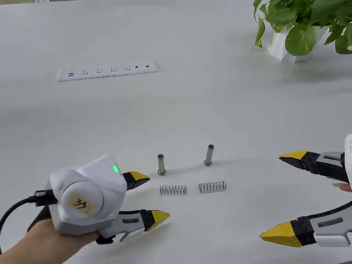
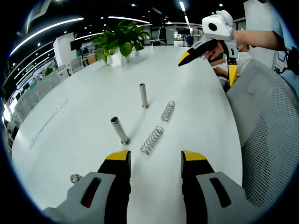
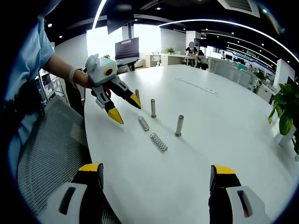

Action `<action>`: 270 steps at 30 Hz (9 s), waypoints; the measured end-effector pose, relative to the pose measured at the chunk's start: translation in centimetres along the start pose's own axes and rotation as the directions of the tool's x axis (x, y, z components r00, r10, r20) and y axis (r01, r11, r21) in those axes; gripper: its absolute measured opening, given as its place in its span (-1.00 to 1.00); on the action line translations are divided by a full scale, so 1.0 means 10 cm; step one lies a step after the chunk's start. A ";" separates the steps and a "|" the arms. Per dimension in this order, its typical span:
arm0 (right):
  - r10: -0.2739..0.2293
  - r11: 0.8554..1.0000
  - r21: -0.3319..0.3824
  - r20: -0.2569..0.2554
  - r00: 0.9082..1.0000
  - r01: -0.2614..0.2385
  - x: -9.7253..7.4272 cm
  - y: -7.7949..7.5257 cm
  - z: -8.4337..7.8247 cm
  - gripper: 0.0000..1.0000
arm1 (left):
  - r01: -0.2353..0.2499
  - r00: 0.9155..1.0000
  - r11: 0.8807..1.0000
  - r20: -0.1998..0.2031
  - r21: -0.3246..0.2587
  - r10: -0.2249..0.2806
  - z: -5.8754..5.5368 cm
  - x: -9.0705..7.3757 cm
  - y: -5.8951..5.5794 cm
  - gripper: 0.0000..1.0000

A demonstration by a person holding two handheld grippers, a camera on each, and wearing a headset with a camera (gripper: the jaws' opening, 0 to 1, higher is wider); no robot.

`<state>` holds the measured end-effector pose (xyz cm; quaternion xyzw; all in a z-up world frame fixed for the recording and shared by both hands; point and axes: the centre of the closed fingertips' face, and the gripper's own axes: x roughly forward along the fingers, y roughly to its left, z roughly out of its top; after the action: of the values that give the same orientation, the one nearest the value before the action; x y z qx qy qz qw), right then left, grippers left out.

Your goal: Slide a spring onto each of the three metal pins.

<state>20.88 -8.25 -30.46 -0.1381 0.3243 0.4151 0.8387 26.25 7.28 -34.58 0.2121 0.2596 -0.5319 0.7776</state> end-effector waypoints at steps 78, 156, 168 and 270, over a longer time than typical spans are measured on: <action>0.013 0.999 0.047 0.008 1.000 -0.014 0.05 0.07 -0.07 0.78 | 0.093 0.984 0.994 -0.157 0.054 -0.084 -0.13 0.19 0.03 -0.86; 0.430 0.893 -0.129 -0.032 0.902 -0.430 0.49 0.87 0.77 -0.66 | 0.132 0.973 0.987 0.177 0.088 -0.146 0.38 -0.49 -0.54 -0.87; 0.453 0.876 -0.155 -0.055 0.890 -0.456 0.50 0.92 0.77 -0.85 | 0.146 0.970 0.985 0.182 0.090 -0.160 0.39 -0.50 -0.58 -0.87; 0.373 0.725 -0.470 -0.347 0.860 -0.504 0.57 1.00 0.72 -0.84 | 0.196 0.962 0.981 0.196 -0.010 -0.190 0.50 -0.27 -0.74 -0.87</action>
<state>18.62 4.99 -28.44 -0.3364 0.3095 0.6587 0.5976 19.37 3.60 -29.39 0.1217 0.2098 -0.6194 0.7467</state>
